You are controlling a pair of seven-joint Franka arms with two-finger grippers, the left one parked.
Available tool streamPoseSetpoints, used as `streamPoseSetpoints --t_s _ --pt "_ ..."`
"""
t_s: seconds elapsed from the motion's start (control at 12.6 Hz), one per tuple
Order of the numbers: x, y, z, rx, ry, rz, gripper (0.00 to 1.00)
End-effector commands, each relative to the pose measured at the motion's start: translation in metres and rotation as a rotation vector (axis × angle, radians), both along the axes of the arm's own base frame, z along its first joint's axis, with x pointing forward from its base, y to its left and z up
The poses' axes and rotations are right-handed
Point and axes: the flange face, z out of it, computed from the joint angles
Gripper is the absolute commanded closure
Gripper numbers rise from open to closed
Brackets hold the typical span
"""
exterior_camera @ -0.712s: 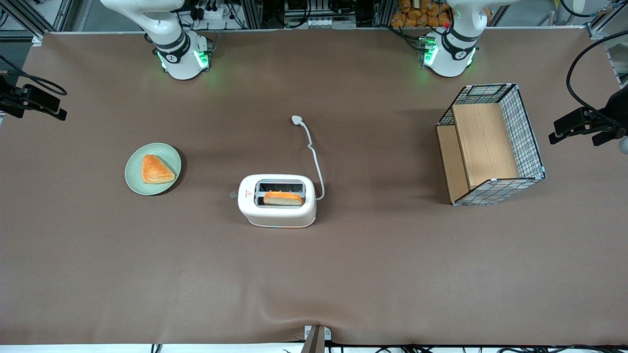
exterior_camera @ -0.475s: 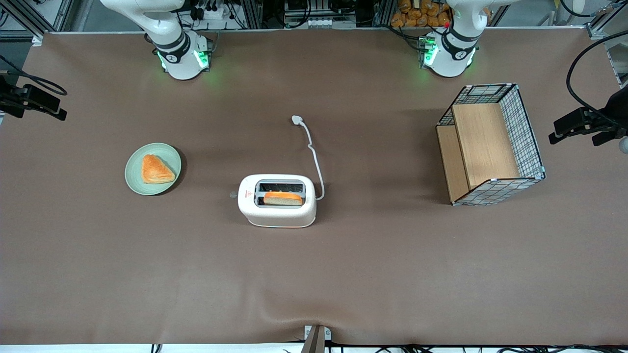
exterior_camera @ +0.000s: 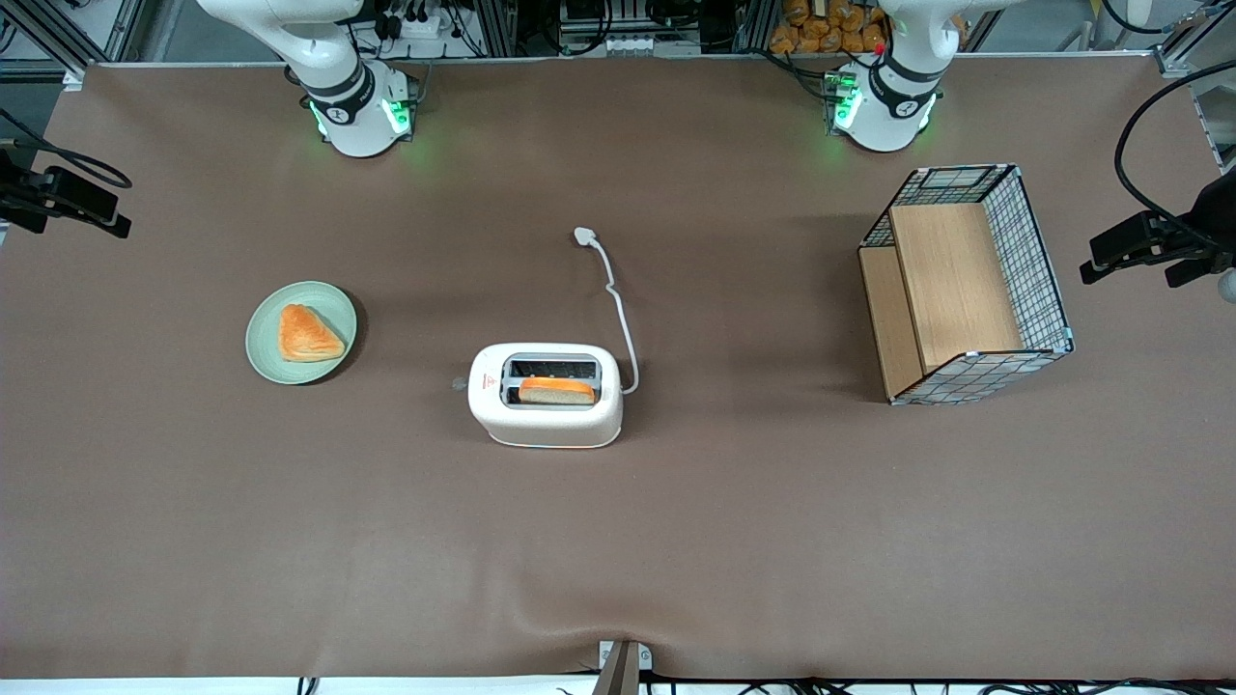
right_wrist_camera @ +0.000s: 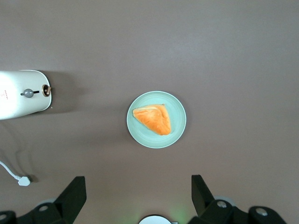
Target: Press toaster button with right arm
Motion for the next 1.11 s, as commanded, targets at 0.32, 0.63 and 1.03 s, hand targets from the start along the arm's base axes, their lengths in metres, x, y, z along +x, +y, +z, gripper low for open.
streamPoseSetpoints --t_s 0.32,0.63,1.03 --pt "0.002 0.002 -0.004 0.001 0.009 0.026 0.00" --pt "0.012 0.023 -0.025 0.060 0.052 0.046 0.00" --pt "0.019 0.082 -0.036 0.119 0.060 0.131 0.00"
